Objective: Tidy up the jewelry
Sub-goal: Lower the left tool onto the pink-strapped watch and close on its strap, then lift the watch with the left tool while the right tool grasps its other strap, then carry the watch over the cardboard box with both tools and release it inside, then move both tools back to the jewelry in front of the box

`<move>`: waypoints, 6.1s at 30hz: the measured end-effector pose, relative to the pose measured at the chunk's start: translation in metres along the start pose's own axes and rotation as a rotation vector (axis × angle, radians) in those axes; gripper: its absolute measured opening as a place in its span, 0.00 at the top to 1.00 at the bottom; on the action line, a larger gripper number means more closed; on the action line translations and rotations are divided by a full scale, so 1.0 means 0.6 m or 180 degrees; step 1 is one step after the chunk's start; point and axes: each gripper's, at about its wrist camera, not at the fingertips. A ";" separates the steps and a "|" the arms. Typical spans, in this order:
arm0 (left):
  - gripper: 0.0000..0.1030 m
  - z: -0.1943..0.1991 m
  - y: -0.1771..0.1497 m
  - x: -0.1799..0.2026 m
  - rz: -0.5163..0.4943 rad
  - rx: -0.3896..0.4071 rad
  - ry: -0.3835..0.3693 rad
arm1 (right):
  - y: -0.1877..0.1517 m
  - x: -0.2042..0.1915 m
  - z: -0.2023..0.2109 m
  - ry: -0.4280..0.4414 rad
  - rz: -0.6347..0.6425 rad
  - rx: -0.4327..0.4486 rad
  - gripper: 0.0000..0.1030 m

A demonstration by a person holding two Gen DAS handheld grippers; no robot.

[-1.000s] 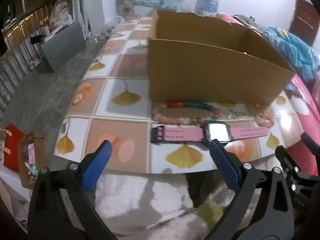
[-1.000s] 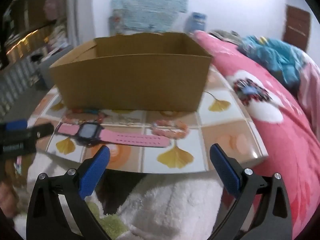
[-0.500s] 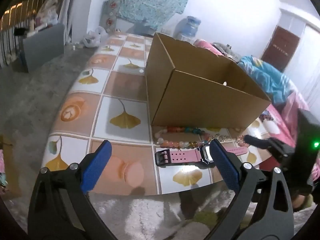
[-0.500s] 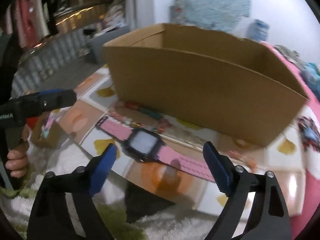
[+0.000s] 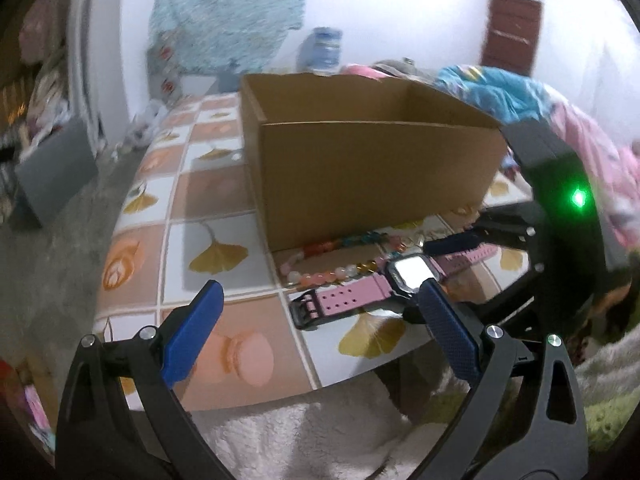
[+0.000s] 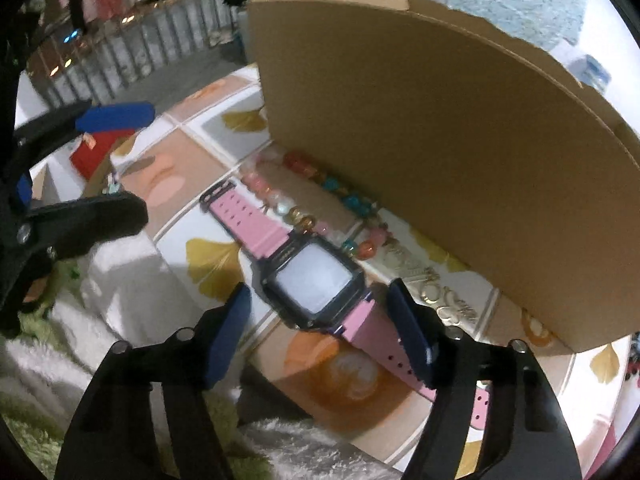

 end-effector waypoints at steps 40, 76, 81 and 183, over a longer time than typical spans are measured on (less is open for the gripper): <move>0.91 -0.105 -0.011 0.093 -0.0897 -0.0657 -0.0110 | -0.071 0.089 0.064 0.0478 -0.0670 0.0035 0.50; 0.98 -0.247 0.376 -0.051 -0.0437 -0.1226 0.0068 | 0.242 0.367 -0.007 0.0799 -0.1339 -0.0752 0.95; 0.81 -0.301 0.379 -0.065 -0.0555 -0.1501 0.0292 | 0.261 0.395 -0.076 0.0607 -0.1451 -0.1047 0.84; 0.07 -0.126 0.027 -0.068 0.0594 -0.0767 0.0705 | -0.107 0.091 0.129 -0.0508 -0.1711 0.0334 0.17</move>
Point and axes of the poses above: each gripper's, at about its wrist camera, not at the fingertips, and z roughly against the way its jaws point, x to its right, y to its top, and after that the axes turned 10 degrees about -y, right-handed
